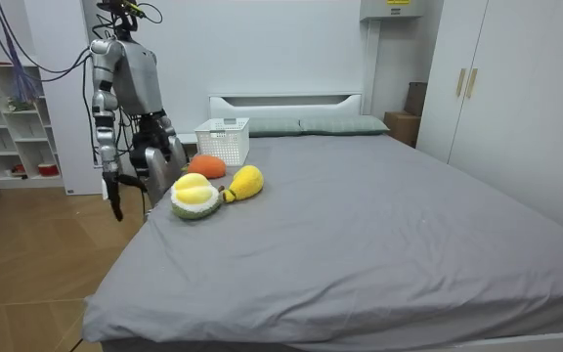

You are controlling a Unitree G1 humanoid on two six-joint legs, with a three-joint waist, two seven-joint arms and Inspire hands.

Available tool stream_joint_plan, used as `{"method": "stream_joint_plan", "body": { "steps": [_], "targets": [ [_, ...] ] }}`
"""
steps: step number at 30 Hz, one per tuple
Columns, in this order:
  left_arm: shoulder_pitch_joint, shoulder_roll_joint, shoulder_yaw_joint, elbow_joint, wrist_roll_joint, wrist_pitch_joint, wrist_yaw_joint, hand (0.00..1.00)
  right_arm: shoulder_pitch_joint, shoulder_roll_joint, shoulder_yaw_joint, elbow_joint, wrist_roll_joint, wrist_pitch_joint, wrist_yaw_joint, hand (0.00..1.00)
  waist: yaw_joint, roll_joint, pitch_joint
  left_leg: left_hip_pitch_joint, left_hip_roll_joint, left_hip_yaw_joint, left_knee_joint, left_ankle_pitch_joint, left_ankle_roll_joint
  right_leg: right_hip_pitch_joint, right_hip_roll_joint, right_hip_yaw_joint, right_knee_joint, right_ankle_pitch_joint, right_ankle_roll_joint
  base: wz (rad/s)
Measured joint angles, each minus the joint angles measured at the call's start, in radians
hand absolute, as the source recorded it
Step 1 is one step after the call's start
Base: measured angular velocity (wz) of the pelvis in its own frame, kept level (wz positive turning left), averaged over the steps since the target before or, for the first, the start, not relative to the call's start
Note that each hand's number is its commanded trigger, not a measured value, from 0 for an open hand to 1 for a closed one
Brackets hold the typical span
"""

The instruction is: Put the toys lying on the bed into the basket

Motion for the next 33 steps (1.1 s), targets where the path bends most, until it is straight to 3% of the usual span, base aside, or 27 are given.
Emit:
{"method": "stream_joint_plan", "body": {
  "steps": [5, 7, 10, 14, 16, 20, 24, 27, 31, 33],
  "targets": [
    [0.001, 0.014, 0.021, -0.004, 0.001, 0.005, 0.009, 0.00, -0.011, -0.033, -0.106, -0.081, 0.015, 0.029, -0.132, 0.00, -0.032, -0.019, -0.0020, -0.001, 0.001, 0.021, 0.001, -0.001, -0.001, -0.024, -0.003, 0.009, 0.024, -0.005, -0.004, -0.17],
    [0.002, 0.019, 0.021, -0.004, 0.001, 0.005, 0.023, 0.00, -0.030, -0.078, -0.126, -0.194, 0.003, 0.026, -0.211, 0.00, -0.036, -0.029, 0.0004, -0.008, 0.001, 0.032, 0.002, -0.001, 0.000, -0.040, -0.003, 0.020, 0.034, -0.004, -0.004, -0.19],
    [0.009, 0.024, 0.016, -0.022, 0.004, 0.005, 0.037, 0.00, -0.052, -0.116, -0.169, -0.376, -0.013, 0.004, -0.313, 0.00, -0.044, -0.040, 0.0010, -0.014, 0.001, 0.033, 0.004, -0.001, 0.000, -0.045, 0.001, 0.031, 0.032, -0.002, -0.003, -0.02],
    [0.012, 0.025, 0.012, -0.032, 0.044, 0.006, 0.043, 0.00, -0.059, -0.121, -0.171, -0.689, -0.147, -0.023, -0.417, 0.00, -0.047, -0.042, 0.0022, -0.025, 0.004, 0.034, 0.007, 0.001, -0.002, -0.061, 0.003, 0.031, 0.031, 0.005, -0.004, 0.00],
    [0.009, 0.027, -0.026, -0.033, 0.070, 0.005, 0.061, 0.00, -0.085, -0.122, -0.135, -0.826, -0.224, -0.049, -0.466, 0.00, -0.045, -0.045, -0.0007, -0.036, 0.004, 0.034, 0.008, 0.001, -0.003, -0.073, 0.004, 0.031, 0.033, 0.005, -0.004, 0.00],
    [0.015, 0.027, -0.027, -0.048, 0.109, 0.005, 0.064, 0.00, -0.111, -0.122, -0.126, -0.985, -0.289, -0.049, -0.474, 0.00, -0.042, -0.045, -0.0019, -0.039, 0.004, 0.034, 0.002, 0.004, -0.003, -0.074, 0.004, 0.029, 0.031, 0.005, -0.004, 0.03],
    [0.009, 0.027, -0.037, -0.047, 0.108, 0.005, 0.064, 0.00, -0.111, -0.126, -0.085, -1.141, -0.428, -0.049, -0.461, 0.00, -0.026, -0.035, 0.0052, -0.039, 0.004, 0.034, -0.008, 0.006, -0.004, -0.078, 0.005, 0.028, 0.031, 0.005, -0.004, 0.00],
    [0.011, 0.027, -0.041, -0.047, 0.108, 0.004, 0.060, 0.00, -0.130, -0.128, -0.052, -1.190, -0.509, -0.049, -0.422, 0.00, -0.017, -0.033, 0.0017, -0.054, 0.004, 0.028, -0.007, 0.005, -0.004, -0.079, 0.003, 0.019, 0.033, 0.005, -0.004, 0.04],
    [0.009, 0.023, -0.063, -0.047, 0.110, 0.002, 0.054, 0.00, -0.132, -0.129, 0.013, -1.257, -0.623, -0.048, -0.349, 0.00, 0.003, -0.016, -0.0064, -0.061, 0.004, 0.027, -0.007, 0.006, -0.004, -0.091, 0.002, 0.017, 0.047, 0.005, -0.004, 0.01],
    [0.007, 0.023, -0.063, -0.047, 0.110, 0.000, 0.053, 0.00, -0.134, -0.129, 0.032, -1.258, -0.653, -0.048, -0.321, 0.00, 0.014, -0.014, -0.0066, -0.060, 0.005, 0.026, -0.007, 0.006, -0.003, -0.091, 0.002, 0.015, 0.049, 0.005, -0.003, 0.00]
  ]
}}
